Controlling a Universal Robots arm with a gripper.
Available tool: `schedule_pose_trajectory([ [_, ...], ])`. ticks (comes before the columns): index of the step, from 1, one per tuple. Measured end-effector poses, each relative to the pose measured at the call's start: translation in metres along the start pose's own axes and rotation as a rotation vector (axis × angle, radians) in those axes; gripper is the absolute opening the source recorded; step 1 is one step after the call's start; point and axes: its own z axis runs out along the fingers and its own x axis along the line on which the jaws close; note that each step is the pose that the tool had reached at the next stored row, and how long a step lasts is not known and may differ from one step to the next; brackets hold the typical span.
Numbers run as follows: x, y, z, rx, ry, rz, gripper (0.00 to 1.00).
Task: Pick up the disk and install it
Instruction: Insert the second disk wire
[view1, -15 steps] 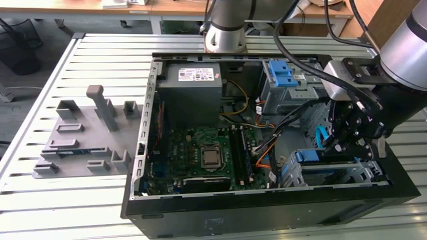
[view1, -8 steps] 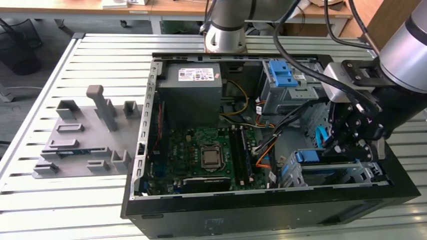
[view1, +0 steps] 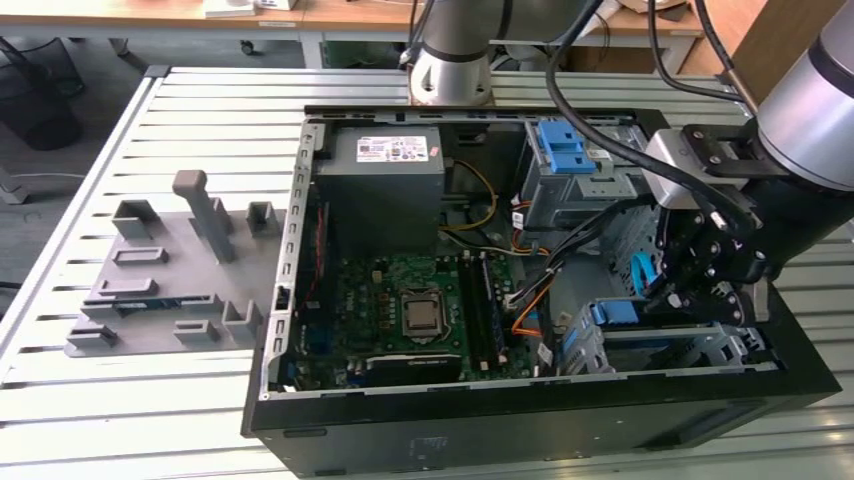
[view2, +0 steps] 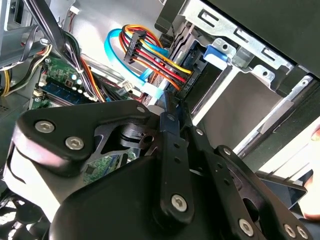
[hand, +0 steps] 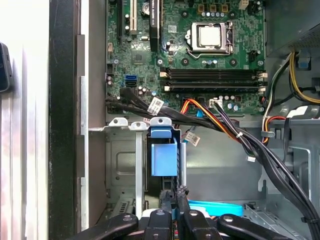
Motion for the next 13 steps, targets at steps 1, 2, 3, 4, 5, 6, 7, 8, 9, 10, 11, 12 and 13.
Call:
schedule_pose_trajectory([
  [1,0.0,0.0,0.0001,0.0,-0.0001,0.0,0.16],
  [2,0.0,0.0,0.0003,0.0,-0.0004,0.0,0.16],
  [3,0.0,0.0,0.0003,0.0,-0.0004,0.0,0.16],
  [4,0.0001,0.0,0.0003,0.0,-0.0004,0.0,0.16],
  [5,0.0001,0.0,0.0004,0.0,-0.0006,0.0,0.17],
  [6,0.0001,0.0,0.0005,0.0,-0.0007,0.0,0.17],
  [7,0.0001,0.0,0.0005,-0.0001,-0.0008,0.0,0.24],
  [8,0.0001,0.0,0.0004,0.0,-0.001,0.0,0.24],
  [9,0.0001,0.0,0.0,0.0,-0.0013,0.0,0.24],
  [10,0.0,0.0,-0.001,0.0,-0.0015,0.0,0.24],
  [11,0.0,0.0001,-0.0019,0.0,-0.0019,0.0,0.24],
  [12,0.0,0.0001,-0.0025,0.0,-0.0021,0.0,0.24],
  [13,0.0,0.0001,-0.0027,0.0,-0.0023,0.0,0.24],
])
